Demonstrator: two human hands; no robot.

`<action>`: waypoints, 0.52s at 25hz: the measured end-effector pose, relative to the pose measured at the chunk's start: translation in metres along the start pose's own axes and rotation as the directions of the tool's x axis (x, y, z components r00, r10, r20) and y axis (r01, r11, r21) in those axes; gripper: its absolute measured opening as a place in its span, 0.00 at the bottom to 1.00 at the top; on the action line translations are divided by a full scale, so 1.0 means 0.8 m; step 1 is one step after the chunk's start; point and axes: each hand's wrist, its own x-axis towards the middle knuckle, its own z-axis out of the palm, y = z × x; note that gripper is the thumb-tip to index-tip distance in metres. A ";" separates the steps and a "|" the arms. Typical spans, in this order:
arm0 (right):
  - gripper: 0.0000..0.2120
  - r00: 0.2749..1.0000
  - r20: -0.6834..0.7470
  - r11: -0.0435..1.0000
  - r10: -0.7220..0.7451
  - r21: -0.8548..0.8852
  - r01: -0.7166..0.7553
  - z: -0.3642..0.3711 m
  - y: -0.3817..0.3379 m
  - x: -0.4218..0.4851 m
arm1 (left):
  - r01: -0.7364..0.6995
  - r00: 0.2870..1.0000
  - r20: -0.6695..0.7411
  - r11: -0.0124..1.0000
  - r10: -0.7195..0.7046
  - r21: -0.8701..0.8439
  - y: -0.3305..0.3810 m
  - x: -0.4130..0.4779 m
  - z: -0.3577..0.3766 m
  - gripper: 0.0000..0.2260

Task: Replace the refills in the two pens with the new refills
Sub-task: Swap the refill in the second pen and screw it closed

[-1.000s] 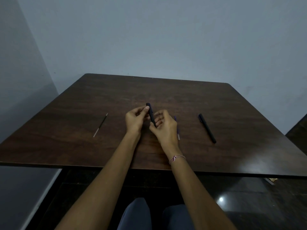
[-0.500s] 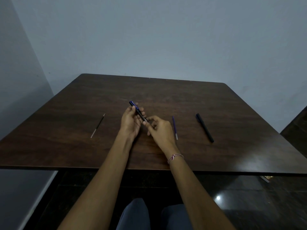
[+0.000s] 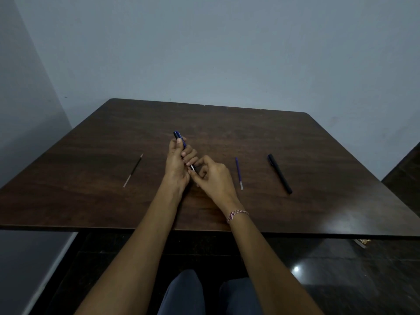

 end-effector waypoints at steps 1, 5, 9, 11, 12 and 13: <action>0.08 1.000 -0.003 1.000 0.014 0.017 -0.014 0.000 0.001 0.001 | -0.015 1.000 -0.010 1.000 0.016 0.008 0.000 0.000 0.001 0.11; 0.07 0.995 -0.034 0.995 0.091 0.039 -0.090 -0.002 0.006 0.001 | -0.111 0.984 -0.109 0.967 0.139 0.229 0.003 0.000 -0.002 0.08; 0.08 0.991 -0.063 0.993 0.116 -0.017 -0.117 -0.004 0.005 0.001 | -0.193 0.901 -0.200 0.769 0.385 0.610 0.003 0.003 -0.008 0.04; 0.08 0.992 -0.071 0.994 0.103 -0.037 -0.106 -0.004 0.004 0.000 | -0.225 0.872 -0.201 0.730 0.447 0.645 0.003 0.004 -0.008 0.03; 0.07 0.993 -0.076 0.995 0.093 -0.040 -0.097 -0.004 0.003 -0.001 | -0.235 0.859 -0.210 0.723 0.468 0.650 0.002 0.005 -0.008 0.05; 0.07 0.993 -0.076 0.995 0.087 -0.038 -0.090 -0.004 0.003 -0.001 | -0.237 0.846 -0.226 0.721 0.482 0.651 0.003 0.006 -0.009 0.07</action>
